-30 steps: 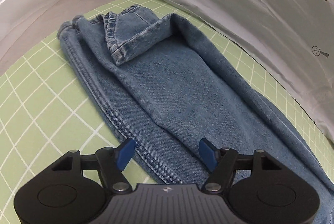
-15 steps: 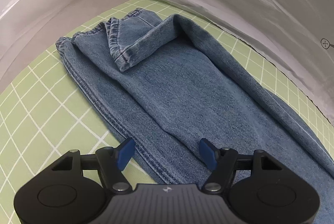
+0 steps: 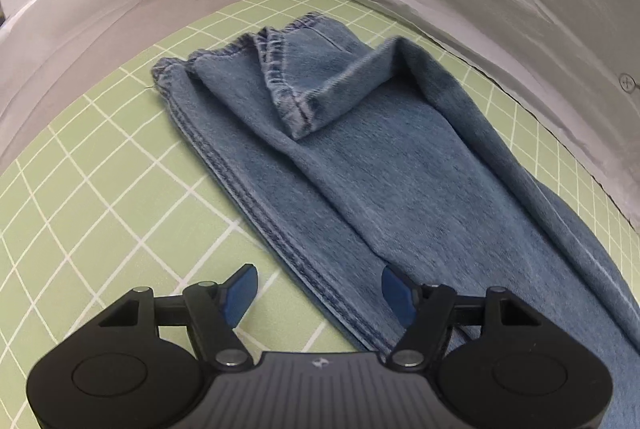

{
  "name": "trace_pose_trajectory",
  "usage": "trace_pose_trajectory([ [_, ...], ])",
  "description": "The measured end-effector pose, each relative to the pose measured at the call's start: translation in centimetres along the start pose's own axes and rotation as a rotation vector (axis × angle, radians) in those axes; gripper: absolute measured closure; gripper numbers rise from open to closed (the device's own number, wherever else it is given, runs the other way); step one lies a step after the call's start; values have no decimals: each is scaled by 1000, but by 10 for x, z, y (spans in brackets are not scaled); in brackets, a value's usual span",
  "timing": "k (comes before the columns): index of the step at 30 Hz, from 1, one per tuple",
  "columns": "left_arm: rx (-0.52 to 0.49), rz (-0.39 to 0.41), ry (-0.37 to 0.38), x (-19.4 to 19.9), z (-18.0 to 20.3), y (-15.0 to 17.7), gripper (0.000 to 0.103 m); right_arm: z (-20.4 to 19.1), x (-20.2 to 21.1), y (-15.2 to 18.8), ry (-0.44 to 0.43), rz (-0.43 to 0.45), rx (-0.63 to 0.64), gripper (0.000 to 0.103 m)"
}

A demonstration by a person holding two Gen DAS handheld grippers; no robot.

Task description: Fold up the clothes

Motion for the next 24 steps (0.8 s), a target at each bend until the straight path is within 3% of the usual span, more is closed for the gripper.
trace_pose_trajectory([
  [3,45,10,-18,-5,-17,-11,36,4,1,1,-17,-10,-18,92],
  [9,123,48,-24,-17,-45,-40,54,-3,-6,0,0,-35,-27,91],
  [10,134,52,-21,-19,-48,-45,61,-4,-7,0,5,-38,-25,91],
  [11,145,56,-19,-22,-51,-49,75,-6,-8,0,9,-40,-22,91],
  [12,154,54,-14,-24,-54,-53,83,-7,-9,0,14,-42,-19,91],
  [14,185,46,42,-28,-59,-56,90,-9,-9,1,20,-46,-9,90],
  [18,191,52,67,-28,-65,-53,94,-15,1,5,32,-54,38,78],
  [21,211,59,77,-19,-76,-45,94,-22,18,12,27,-40,101,60],
  [24,208,63,71,-2,-95,-34,94,-26,39,27,1,-38,166,54],
])
Point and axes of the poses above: each gripper's, at about its wrist camera, not at the fingertips, and x roughly against the way its jaws point, z to its right, y to its underside, the point moved 3 cm from there along -x, roughly the way its jaws point, and after that the axes turned 3 degrees about -y, right-handed, at the moved point
